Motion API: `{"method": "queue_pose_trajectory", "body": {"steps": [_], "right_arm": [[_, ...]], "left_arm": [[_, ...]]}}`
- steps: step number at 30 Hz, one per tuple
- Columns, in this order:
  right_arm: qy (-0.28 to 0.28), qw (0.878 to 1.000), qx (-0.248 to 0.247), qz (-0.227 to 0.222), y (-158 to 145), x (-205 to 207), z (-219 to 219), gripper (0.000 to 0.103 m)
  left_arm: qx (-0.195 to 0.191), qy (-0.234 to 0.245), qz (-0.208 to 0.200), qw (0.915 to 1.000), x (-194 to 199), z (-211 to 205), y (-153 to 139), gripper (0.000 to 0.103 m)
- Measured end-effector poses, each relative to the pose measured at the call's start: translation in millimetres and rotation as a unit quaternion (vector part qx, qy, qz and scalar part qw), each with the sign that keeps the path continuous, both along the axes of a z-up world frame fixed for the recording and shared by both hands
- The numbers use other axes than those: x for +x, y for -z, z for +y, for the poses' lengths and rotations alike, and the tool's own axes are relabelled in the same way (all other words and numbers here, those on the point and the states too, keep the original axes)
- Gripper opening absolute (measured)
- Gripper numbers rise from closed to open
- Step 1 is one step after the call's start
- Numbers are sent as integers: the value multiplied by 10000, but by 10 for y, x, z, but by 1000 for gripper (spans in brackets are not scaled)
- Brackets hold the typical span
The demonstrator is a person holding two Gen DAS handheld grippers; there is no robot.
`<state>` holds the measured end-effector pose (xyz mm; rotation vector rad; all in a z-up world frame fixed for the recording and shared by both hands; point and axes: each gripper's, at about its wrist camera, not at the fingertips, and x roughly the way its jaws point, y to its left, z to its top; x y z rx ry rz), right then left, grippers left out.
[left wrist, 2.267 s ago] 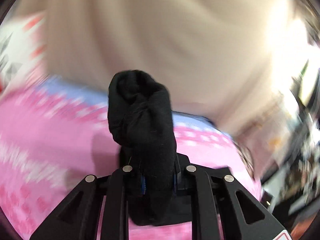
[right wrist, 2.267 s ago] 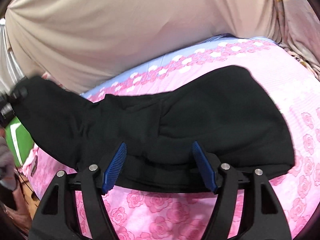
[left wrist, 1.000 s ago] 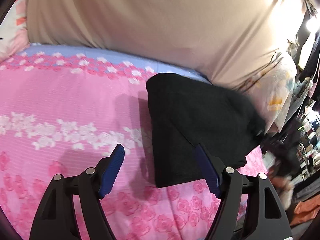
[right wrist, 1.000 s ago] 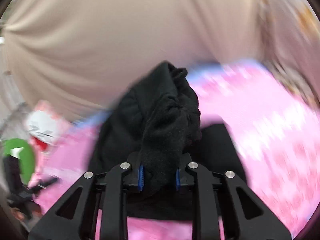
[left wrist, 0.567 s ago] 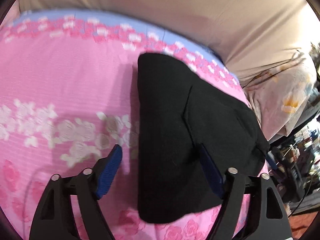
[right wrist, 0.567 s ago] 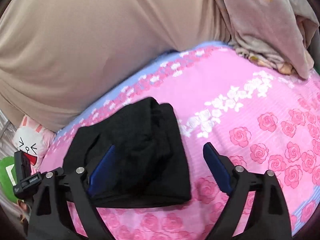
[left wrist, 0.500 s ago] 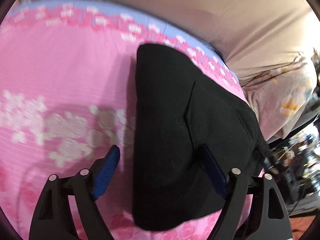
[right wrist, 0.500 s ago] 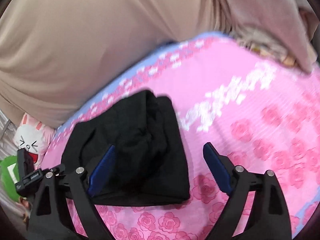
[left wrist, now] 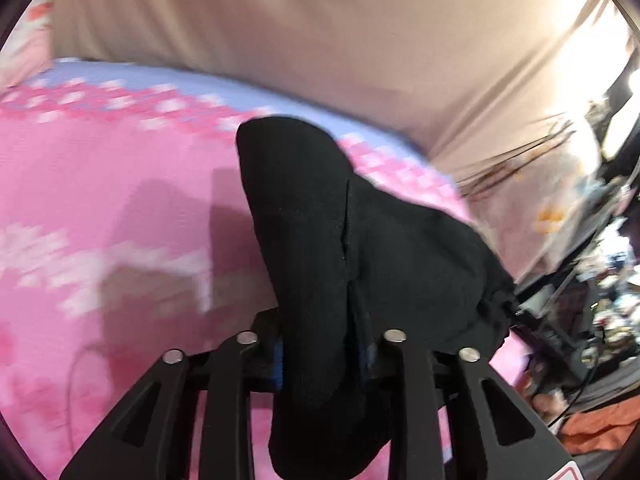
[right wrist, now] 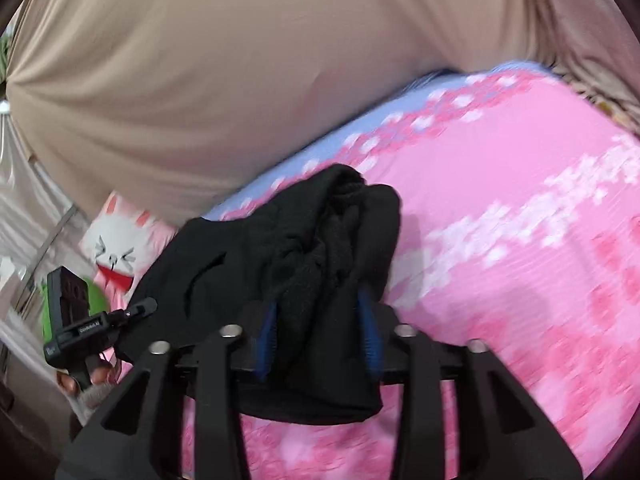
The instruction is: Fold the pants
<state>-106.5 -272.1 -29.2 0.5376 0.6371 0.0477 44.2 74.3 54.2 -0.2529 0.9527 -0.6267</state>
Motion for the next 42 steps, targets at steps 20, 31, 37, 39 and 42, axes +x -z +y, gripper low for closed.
{"method": "queue_pose_trajectory", "body": {"steps": [20, 31, 37, 39, 42], "right_arm": [[-465, 9984, -315, -25, -264, 305, 661, 22], [-1397, 9899, 71, -225, -800, 467, 911, 23], [-1245, 9916, 8, -360, -734, 336, 764, 43], [-952, 9941, -259, -442, -693, 207, 691, 74], [-882, 9893, -1141, -241, -479, 123, 887, 74]], "left_arm": [[800, -257, -907, 9923, -666, 106, 36, 65], [1296, 801, -2130, 9651, -901, -1135, -94, 87], [637, 491, -1322, 9880, -403, -759, -95, 10], [290, 186, -1353, 9902, -339, -342, -300, 9], [90, -336, -1566, 9871, -339, 230, -583, 9]]}}
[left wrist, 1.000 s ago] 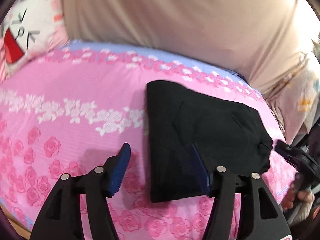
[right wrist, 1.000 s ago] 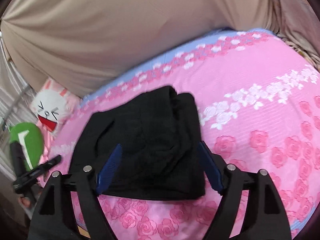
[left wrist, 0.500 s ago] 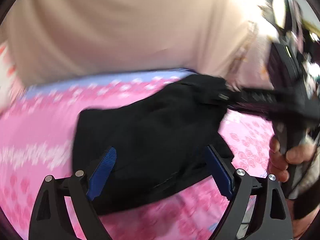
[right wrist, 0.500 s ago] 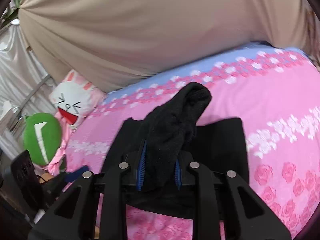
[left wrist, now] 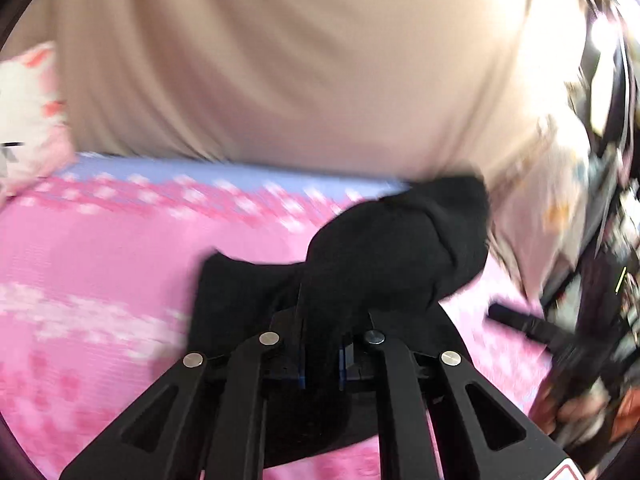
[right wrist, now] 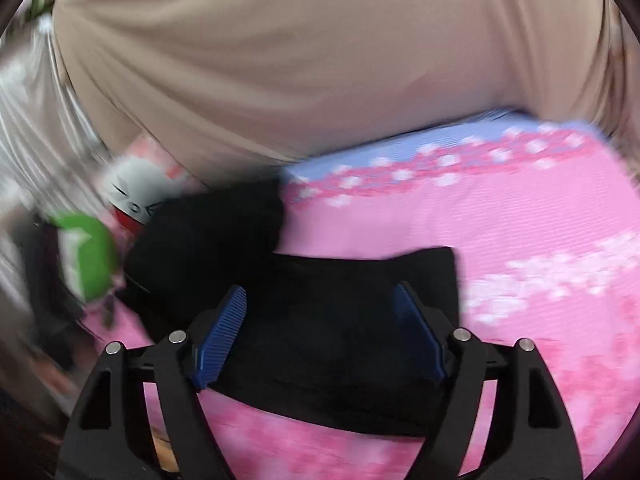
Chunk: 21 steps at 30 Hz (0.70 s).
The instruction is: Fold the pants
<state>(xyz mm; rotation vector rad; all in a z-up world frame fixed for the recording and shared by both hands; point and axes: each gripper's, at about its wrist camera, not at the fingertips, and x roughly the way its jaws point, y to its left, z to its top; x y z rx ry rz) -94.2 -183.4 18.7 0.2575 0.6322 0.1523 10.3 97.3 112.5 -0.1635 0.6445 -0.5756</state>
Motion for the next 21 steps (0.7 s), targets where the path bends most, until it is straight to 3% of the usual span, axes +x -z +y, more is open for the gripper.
{"method": "queue_pose_trajectory", "body": {"steps": [4, 6, 8, 9, 10, 12, 15, 17, 19, 21], "right_arm": [[-661, 9957, -581, 285, 305, 219, 626, 75], [-956, 9907, -907, 340, 439, 364, 957, 85], [-1217, 9832, -1317, 353, 622, 543, 1268, 84], [-1213, 9807, -1446, 508, 715, 643, 1316, 45], [-1117, 9813, -1410, 691, 769, 718, 1305, 35], [-1024, 9877, -868, 800, 711, 807, 1137, 10], [-961, 9939, -101, 525, 337, 748, 911, 9], [-1206, 9921, 22, 349, 160, 673, 992, 9], [-1524, 9874, -68, 431, 184, 666, 1197, 10], [-1770, 9808, -236, 781, 433, 762, 1387, 14]], "left_arm": [[-17, -607, -229, 9979, -1, 464, -184, 9], [-53, -805, -185, 9966, 15, 595, -169, 9], [-17, -954, -174, 9953, 24, 658, -139, 9], [-3, -996, -185, 9949, 26, 674, -131, 9], [-17, -1011, -182, 9947, 22, 681, -116, 9], [-107, -979, -144, 9950, 28, 771, -100, 9], [-167, -885, -165, 9958, 49, 847, -67, 9], [-195, -827, -185, 9962, 44, 851, -60, 9], [-244, -764, -173, 9966, 45, 841, -50, 9], [-278, -698, -151, 9971, 50, 811, -29, 9]]}}
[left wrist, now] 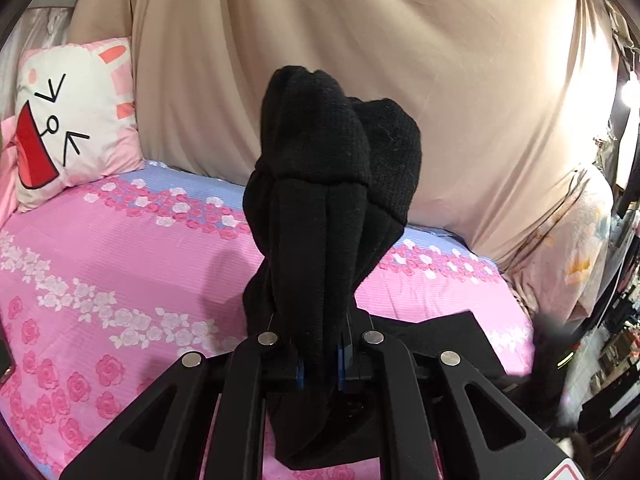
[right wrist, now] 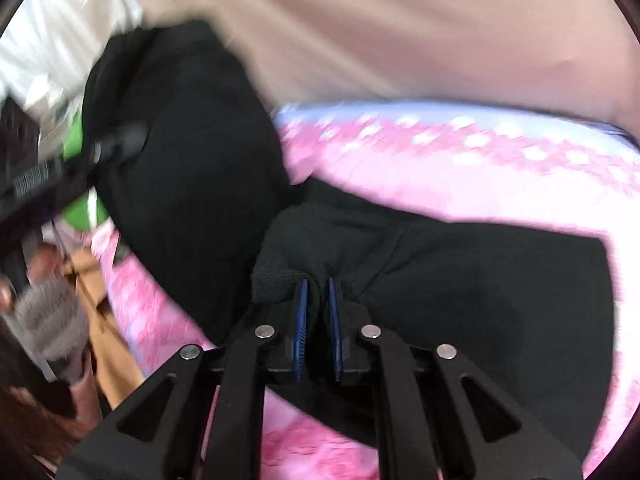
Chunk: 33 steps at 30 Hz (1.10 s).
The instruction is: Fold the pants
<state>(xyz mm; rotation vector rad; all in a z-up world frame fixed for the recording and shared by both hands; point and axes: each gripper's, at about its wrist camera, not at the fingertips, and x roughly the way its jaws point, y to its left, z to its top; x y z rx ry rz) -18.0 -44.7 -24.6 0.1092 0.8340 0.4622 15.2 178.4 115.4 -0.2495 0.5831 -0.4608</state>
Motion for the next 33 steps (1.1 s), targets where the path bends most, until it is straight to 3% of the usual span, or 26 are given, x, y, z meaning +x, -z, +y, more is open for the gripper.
{"method": "queue_pose_trajectory", "body": {"steps": [2, 5, 8, 12, 14, 16, 19, 21, 23, 25, 26, 28, 29, 30, 31, 32, 33], "right_arm": [[11, 9988, -226, 439, 356, 115, 89, 12], [76, 9984, 400, 393, 222, -1, -174, 19], [681, 9960, 570, -56, -89, -227, -676, 55], [1636, 9823, 827, -379, -296, -588, -1503, 58], [2072, 9731, 940, -353, -238, -736, -1860, 60], [2355, 9651, 1119, -253, -143, -836, -2089, 62], [2317, 9605, 1535, -158, -86, -900, -2219, 64], [2210, 9588, 1778, -142, -85, -832, -2218, 82], [1994, 9603, 1949, -48, -57, -692, -2105, 88], [1867, 9643, 1878, 84, 54, -423, -1948, 88], [1781, 9648, 1926, 193, 107, -307, -1917, 88], [1706, 9608, 2129, 499, 320, -135, -1828, 89], [1764, 9610, 2053, 572, 404, -79, -1776, 84], [1781, 9645, 1878, 519, 407, -35, -1714, 57], [1647, 9691, 1781, 445, 363, 1, -1629, 37], [1548, 9684, 1913, 415, 294, -4, -1587, 25], [1564, 9679, 1958, 209, 149, -57, -1583, 22]], "left_arm": [[39, 69, -3, 10000, -15, -61, 11, 9], [163, 227, -16, 9996, -41, -194, -3, 9], [302, 543, -48, 9981, -65, -440, -16, 9], [416, 1244, 92, 9913, -145, -972, 75, 14], [554, 1778, 388, 9817, -174, -1355, 307, 31], [835, 2017, 706, 9733, -197, -1634, 573, 31], [956, 2019, 910, 9705, -305, -1764, 783, 31], [931, 1933, 878, 9728, -342, -1710, 756, 35], [921, 1712, 776, 9779, -356, -1591, 667, 43], [874, 1548, 686, 9817, -397, -1467, 564, 45], [813, 1432, 632, 9843, -416, -1369, 499, 51], [743, 1165, 523, 9890, -439, -1205, 393, 56], [725, 1009, 472, 9911, -422, -1099, 331, 56], [718, 906, 443, 9923, -415, -1023, 290, 56], [715, 793, 428, 9934, -396, -950, 253, 56], [707, 667, 422, 9944, -368, -875, 218, 56], [699, 572, 413, 9951, -355, -811, 188, 56]]}}
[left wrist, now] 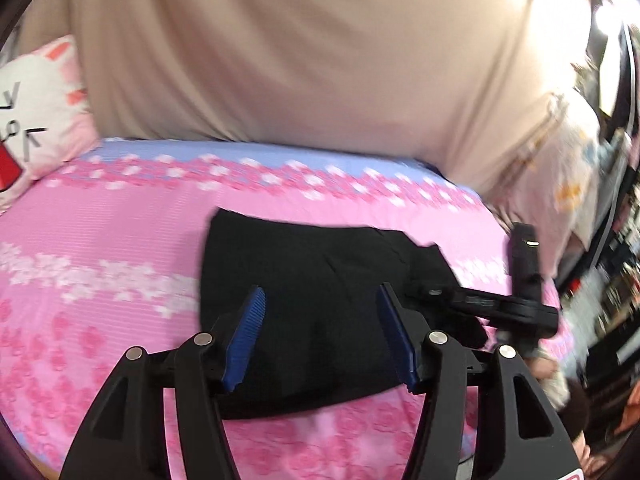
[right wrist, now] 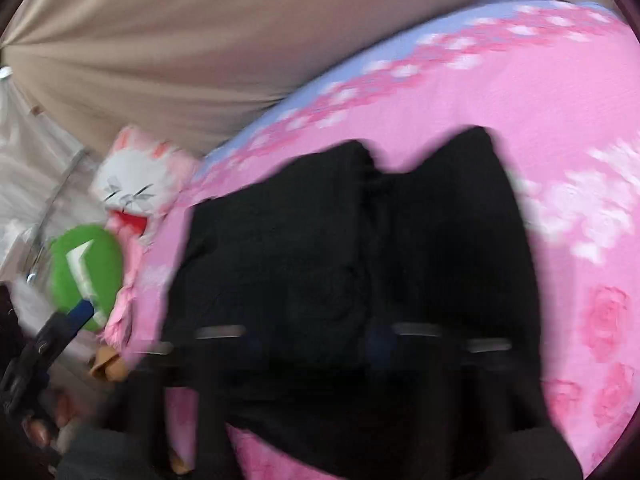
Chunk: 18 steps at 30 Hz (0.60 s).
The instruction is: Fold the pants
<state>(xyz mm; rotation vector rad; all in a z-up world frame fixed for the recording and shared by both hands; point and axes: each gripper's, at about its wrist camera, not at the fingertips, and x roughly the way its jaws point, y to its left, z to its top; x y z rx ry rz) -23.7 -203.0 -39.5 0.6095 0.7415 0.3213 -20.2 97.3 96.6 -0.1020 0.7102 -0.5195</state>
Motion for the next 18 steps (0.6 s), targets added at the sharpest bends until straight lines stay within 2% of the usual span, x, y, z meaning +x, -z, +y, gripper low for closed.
{"method": "queue_pose_trajectory", "body": {"steps": [3, 5, 6, 7, 10, 11, 13, 15, 18], "right_arm": [[109, 9963, -216, -821, -597, -324, -6, 18], [330, 9908, -728, -1094, -789, -580, -65, 19], [505, 9878, -1082, -999, -729, -653, -109, 21], [603, 9873, -1235, -794, -616, -627, -143, 22], [872, 9849, -1445, 386, 112, -498, -316, 26], [917, 9876, -1217, 379, 206, -550, -361, 29], [1088, 9905, -826, 187, 96, -699, -437, 33], [1257, 9865, -1037, -145, -162, -797, -418, 33], [1018, 9838, -1356, -576, -506, -800, -187, 33]], "left_arm": [[-86, -222, -57, 9997, 27, 180, -84, 56], [-160, -250, -32, 9996, 26, 250, -69, 57], [-165, -238, 8, 9996, 33, 254, -40, 58], [-154, -199, 104, 9996, 62, 226, 40, 58], [-130, -67, 453, 9989, 137, 106, 281, 58], [-114, -51, 619, 9980, 175, 51, 389, 58], [-106, -4, 738, 9972, 172, 2, 462, 58], [-48, 66, 733, 9973, 151, -48, 491, 58], [221, 51, 572, 9981, 110, -158, 479, 58]]}}
